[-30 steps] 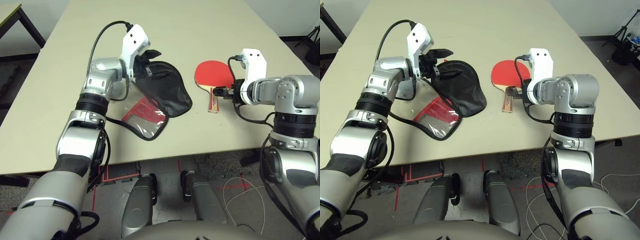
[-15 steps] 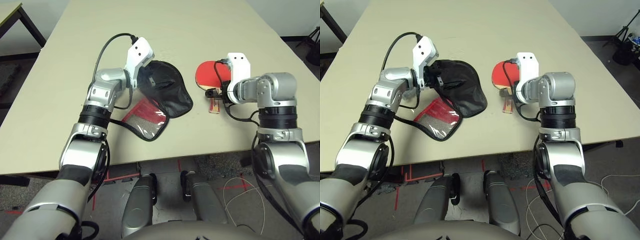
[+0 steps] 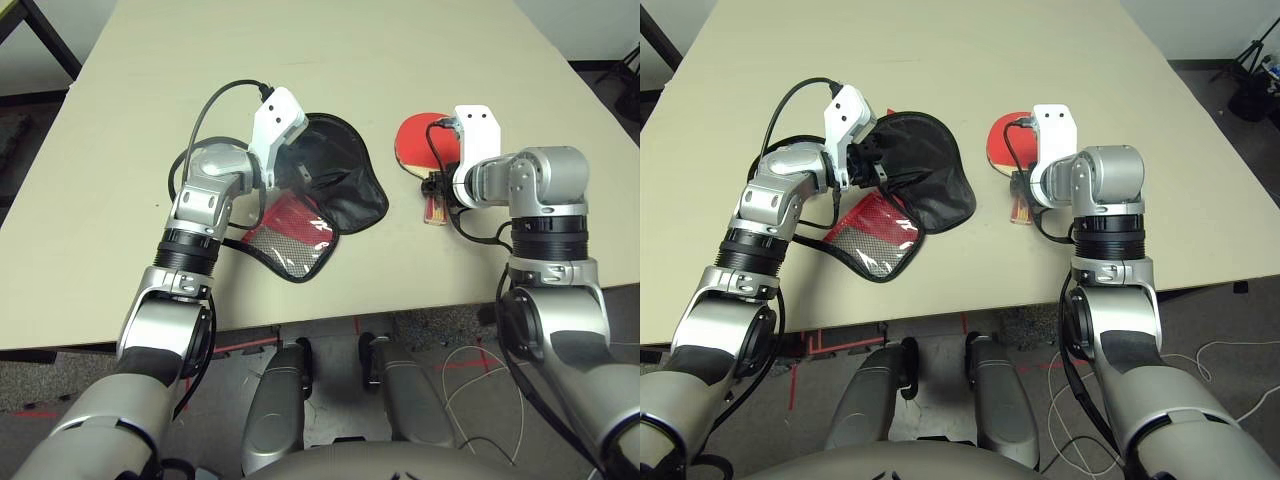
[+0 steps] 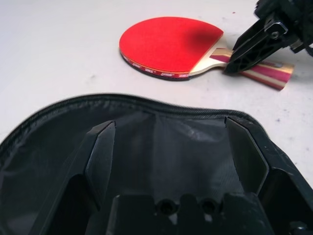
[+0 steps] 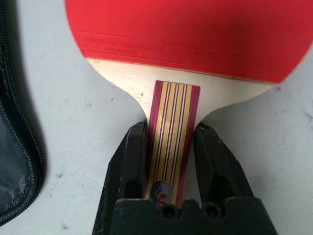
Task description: Store the ping-pong paddle in its case and zip it.
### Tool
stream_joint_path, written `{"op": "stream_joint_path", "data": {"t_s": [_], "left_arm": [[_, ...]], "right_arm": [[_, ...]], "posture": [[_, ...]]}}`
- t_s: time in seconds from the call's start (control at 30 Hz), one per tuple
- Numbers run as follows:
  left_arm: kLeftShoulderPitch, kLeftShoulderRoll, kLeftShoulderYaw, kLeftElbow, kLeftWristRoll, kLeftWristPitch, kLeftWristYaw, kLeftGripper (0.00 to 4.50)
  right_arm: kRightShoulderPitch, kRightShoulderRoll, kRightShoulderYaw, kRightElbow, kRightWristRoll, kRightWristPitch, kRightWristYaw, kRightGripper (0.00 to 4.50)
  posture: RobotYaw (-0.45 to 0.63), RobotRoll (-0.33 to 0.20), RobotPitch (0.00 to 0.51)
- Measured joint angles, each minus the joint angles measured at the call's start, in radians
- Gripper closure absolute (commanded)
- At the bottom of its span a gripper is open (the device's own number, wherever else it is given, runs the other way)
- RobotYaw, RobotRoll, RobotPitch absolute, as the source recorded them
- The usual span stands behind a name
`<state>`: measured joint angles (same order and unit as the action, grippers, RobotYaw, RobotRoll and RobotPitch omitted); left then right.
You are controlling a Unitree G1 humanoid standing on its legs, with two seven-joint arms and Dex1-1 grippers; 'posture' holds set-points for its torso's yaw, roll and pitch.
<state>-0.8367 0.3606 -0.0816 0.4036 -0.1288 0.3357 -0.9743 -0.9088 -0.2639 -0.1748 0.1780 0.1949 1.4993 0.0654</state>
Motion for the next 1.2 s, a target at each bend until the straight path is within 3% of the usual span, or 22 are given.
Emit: {"op": "stream_joint_path", "data": {"t_s": [0.33,0.53,0.67,0.97,1.2], "left_arm": [[-0.02,-0.007,0.055,0.002,-0.032,0.014,0.073,0.0],[-0.029,0.013,0.129,0.008,-0.063,0.014,0.145,0.0],[-0.044,0.07,0.154,0.013,-0.066,0.01,0.165,0.0],[-0.065,0.118,0.18,0.033,-0.068,-0.004,0.187,0.0],[-0.065,0.105,0.18,0.033,-0.072,-0.006,0.198,0.0]], "right_arm": [[0.024,-0.045,0.018,-0.042,-0.004,-0.01,0.008,3.34],[-0.02,-0.057,0.134,-0.134,0.017,0.039,0.066,3.38],[-0.069,-0.007,0.192,-0.173,0.036,0.066,0.096,3.38],[-0.143,0.084,0.221,-0.158,0.038,0.065,0.114,3.38],[-0.146,0.026,0.223,-0.047,0.008,-0.027,0.111,3.38]], "posture": [[-0.02,0.0,0.264],[0.0,0.0,0.261],[0.02,0.0,0.26],[0.03,0.0,0.246],[0.0,0.0,0.251]]}}
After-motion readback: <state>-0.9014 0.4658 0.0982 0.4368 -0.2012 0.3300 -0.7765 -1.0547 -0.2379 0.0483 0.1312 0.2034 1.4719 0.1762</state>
